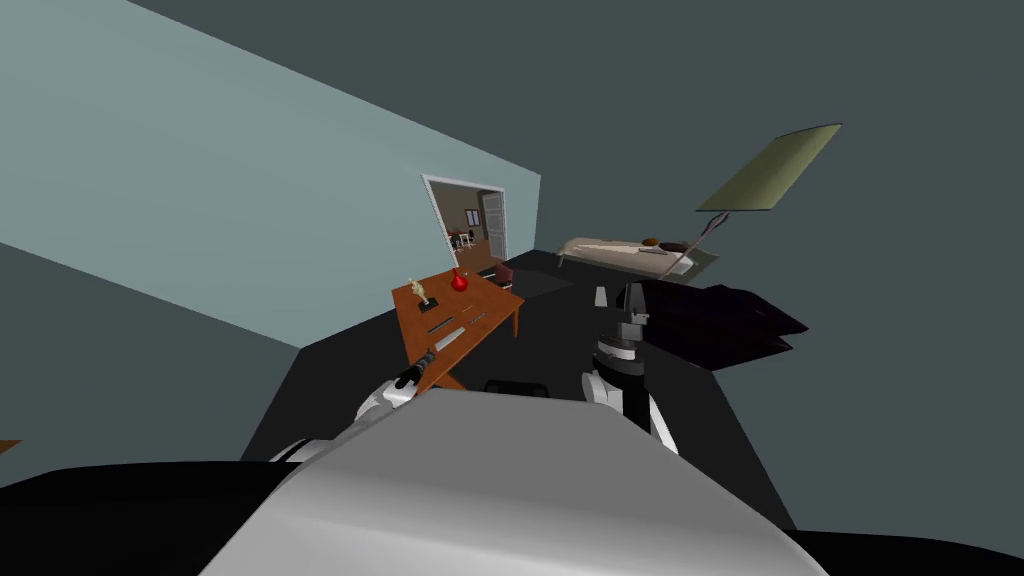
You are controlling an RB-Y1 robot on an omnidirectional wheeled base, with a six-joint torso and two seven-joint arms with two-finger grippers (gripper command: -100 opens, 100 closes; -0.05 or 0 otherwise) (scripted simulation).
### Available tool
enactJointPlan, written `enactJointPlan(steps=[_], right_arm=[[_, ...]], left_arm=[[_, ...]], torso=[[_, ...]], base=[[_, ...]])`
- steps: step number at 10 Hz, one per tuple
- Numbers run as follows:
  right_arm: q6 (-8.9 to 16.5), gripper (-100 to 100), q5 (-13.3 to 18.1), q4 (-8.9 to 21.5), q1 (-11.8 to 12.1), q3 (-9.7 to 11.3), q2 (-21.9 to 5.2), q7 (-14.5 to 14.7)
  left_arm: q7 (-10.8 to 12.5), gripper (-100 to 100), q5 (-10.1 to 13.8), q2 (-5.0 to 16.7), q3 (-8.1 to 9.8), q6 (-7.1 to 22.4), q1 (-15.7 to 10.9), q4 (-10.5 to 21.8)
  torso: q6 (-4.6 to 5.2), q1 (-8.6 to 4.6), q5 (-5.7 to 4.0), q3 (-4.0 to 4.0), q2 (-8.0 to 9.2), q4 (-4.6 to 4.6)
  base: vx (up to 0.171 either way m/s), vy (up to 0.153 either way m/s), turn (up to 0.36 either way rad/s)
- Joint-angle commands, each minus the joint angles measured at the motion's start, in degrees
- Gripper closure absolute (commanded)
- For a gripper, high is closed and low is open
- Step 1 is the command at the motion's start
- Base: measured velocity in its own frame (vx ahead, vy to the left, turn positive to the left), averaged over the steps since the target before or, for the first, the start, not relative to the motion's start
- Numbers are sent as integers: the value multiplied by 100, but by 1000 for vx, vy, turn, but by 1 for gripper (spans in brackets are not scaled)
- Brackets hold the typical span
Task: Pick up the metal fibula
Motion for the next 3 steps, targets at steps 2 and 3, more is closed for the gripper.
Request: enactJointPlan(steps=[2, 3], right_arm=[[0, 0, 0, 0, 0, 0, 0, 0], [0, 0, 0, 0, 0, 0, 0, 0]], left_arm=[[-29, 100, -5, -30, 34, 64, 41, -121], [-39, 0, -7, -34, 38, 63, 38, -129]], torso=[[8, -1, 0, -4, -11, 2], [7, 0, 1, -6, -14, 1]], base=[[-1, -1, 18], [0, 0, 0]])
